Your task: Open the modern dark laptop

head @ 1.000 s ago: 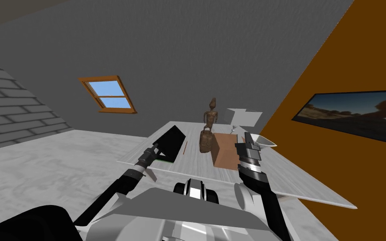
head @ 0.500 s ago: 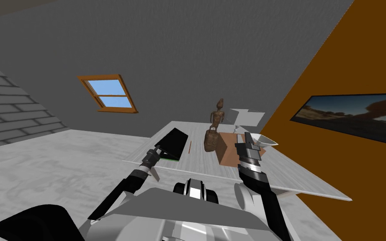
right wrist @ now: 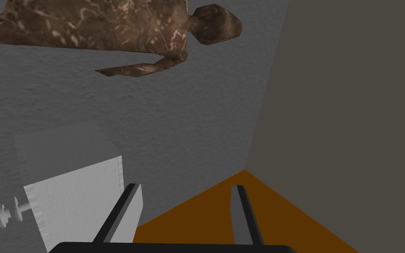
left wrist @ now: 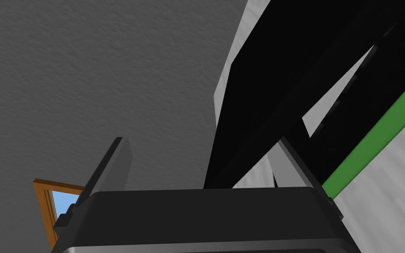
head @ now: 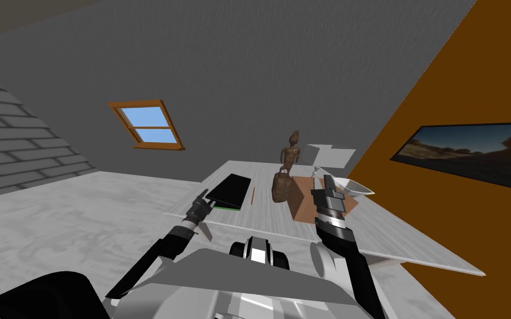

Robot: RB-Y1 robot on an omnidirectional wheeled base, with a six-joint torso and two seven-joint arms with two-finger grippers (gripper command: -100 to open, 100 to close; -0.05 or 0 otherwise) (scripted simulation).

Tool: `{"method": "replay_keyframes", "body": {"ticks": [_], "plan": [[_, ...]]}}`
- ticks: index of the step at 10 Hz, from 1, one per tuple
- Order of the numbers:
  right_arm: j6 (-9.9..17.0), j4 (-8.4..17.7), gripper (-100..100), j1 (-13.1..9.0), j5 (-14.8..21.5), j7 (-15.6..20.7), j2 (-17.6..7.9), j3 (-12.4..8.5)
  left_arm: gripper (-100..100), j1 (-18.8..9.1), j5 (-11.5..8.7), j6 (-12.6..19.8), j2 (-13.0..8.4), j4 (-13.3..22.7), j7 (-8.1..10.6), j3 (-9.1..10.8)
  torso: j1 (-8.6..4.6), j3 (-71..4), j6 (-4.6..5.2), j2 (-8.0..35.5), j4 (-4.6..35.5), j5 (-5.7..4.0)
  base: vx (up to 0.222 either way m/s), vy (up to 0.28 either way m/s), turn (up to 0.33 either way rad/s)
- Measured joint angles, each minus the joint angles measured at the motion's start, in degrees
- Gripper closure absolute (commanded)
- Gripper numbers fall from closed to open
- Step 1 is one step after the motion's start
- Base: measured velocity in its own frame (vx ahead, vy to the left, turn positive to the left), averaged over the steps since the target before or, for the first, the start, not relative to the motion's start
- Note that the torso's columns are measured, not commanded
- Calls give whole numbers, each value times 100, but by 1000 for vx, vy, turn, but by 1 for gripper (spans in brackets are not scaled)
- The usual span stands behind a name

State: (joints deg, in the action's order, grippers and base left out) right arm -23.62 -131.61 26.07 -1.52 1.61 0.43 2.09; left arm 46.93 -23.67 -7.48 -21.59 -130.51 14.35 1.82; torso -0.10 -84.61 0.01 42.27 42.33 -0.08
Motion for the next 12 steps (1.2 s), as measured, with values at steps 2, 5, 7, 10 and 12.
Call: {"method": "replay_keyframes", "body": {"ticks": [2, 5, 7, 10, 12], "plan": [[0, 0, 0, 0, 0, 0, 0, 0, -100, 190, -51, 112, -39, -312, 20, 57, 10, 10, -3, 15, 3, 4, 43, 3, 43], [0, 0, 0, 0, 0, 0, 0, 0, -100, 456, -140, 236, -132, -713, 60, 151, 7, 9, 0, 13, 4, 4, 42, 1, 43], [0, 0, 0, -1, 0, 0, 0, 0, 0, 549, -166, 267, -165, -835, 75, 166, 5, 9, 0, 12, 1, 4, 8, 1, 5], [0, 0, 0, -1, 0, 0, 0, 0, 0, 551, -166, 273, -165, -828, 74, 164, 9, 6, -1, 5, -4, 8, 0, 0, 0], [0, 0, 0, -1, 0, 0, 0, 0, 0, 548, -166, 270, -165, -831, 74, 165, 13, 4, -3, 1, -7, 10, 0, 0, 0]]}}
